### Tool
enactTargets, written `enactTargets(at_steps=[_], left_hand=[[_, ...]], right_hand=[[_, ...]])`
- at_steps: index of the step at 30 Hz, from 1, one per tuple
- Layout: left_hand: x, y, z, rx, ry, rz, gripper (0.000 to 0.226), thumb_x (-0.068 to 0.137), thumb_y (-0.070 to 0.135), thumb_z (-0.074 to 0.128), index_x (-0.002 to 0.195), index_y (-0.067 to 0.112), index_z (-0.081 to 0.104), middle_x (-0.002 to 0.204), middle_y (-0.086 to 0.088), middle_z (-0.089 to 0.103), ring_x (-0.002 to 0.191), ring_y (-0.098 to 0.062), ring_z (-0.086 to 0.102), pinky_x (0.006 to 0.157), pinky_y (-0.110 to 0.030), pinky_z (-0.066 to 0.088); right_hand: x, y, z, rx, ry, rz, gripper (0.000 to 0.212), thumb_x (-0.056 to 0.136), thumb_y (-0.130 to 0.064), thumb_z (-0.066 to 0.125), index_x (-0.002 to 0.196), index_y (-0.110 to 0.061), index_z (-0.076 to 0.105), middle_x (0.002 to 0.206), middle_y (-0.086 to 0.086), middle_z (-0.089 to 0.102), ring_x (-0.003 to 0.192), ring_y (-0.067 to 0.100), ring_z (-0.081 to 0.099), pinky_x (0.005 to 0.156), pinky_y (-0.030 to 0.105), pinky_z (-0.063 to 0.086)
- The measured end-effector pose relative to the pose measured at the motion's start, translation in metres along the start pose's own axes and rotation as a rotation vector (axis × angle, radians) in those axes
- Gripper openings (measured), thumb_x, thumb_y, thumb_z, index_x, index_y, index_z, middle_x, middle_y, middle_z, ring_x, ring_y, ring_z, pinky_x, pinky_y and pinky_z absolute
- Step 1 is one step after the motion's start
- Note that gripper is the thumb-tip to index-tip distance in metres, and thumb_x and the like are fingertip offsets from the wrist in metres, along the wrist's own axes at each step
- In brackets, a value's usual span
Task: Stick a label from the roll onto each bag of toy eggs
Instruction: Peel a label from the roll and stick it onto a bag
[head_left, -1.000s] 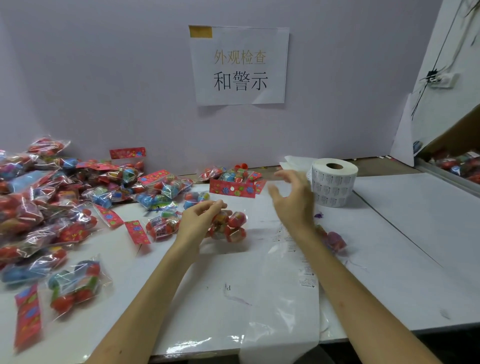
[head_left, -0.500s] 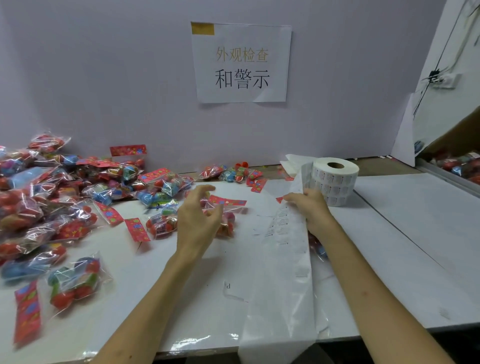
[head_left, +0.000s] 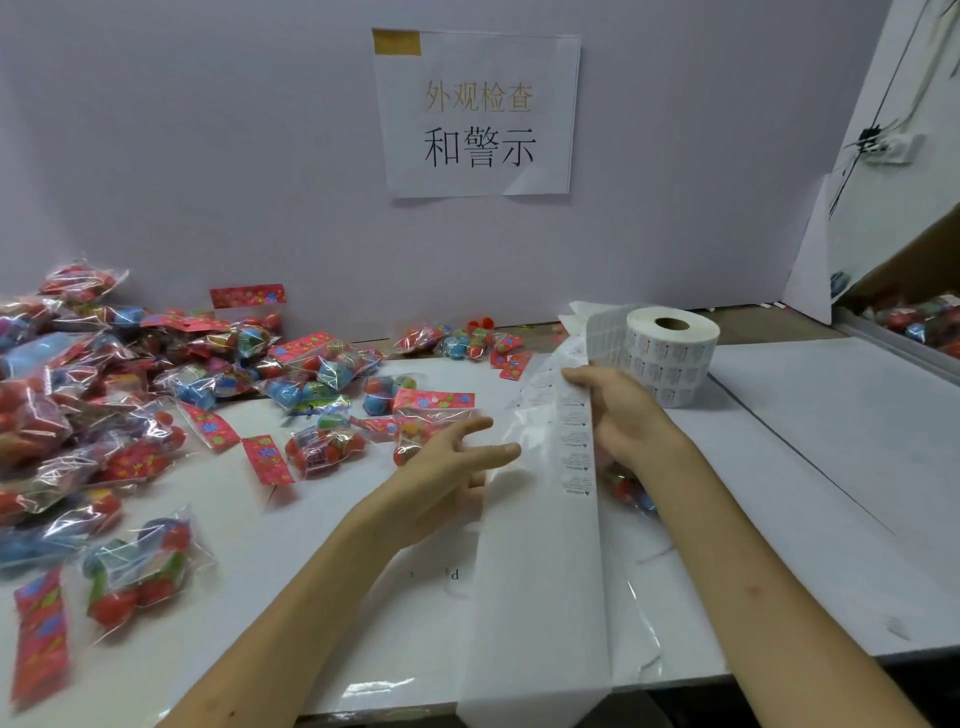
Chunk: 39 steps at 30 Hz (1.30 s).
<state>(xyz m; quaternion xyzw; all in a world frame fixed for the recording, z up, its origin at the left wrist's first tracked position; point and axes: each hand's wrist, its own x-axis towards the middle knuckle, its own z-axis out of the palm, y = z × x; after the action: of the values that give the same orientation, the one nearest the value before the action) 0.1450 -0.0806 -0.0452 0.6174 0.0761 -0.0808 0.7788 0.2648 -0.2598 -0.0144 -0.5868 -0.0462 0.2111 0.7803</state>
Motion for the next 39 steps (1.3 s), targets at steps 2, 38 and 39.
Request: enactTargets(at_steps=[2,38,39], left_hand=[[0.001,0.000,0.005,-0.066,-0.002,0.003,0.084,0.070,0.014,0.087,0.141,0.028,0.045,0.110,0.006,0.052,0.088,-0.014,0.075,0.071,-0.034,0.062],[0.015,-0.019,0.020,-0.096,0.211,0.269,0.078,0.078,-0.030,0.043,0.117,0.030,0.075,0.106,-0.008,0.079,0.093,-0.025,0.077,0.069,-0.029,0.061],[0.015,-0.020,0.021,-0.090,0.209,0.275,0.078,0.078,-0.030,0.043,0.119,0.028,0.074,0.107,-0.006,0.079,0.093,-0.024,0.077,0.069,-0.027,0.061]], right_hand=[[-0.001,0.002,0.004,-0.003,-0.060,-0.015,0.024,0.098,-0.004,0.052,0.119,-0.005,0.065,0.113,0.017,0.074,0.099,0.029,0.074,0.075,0.040,0.060],[-0.014,0.011,0.009,-1.041,-0.123,-0.694,0.018,0.072,-0.025,0.090,0.083,-0.022,0.077,0.102,-0.012,0.067,0.106,0.008,0.058,0.097,0.036,0.045],[-0.014,0.011,0.008,-1.031,-0.127,-0.688,0.017,0.072,-0.023,0.091,0.082,-0.021,0.077,0.101,-0.011,0.068,0.106,0.008,0.058,0.096,0.035,0.045]])
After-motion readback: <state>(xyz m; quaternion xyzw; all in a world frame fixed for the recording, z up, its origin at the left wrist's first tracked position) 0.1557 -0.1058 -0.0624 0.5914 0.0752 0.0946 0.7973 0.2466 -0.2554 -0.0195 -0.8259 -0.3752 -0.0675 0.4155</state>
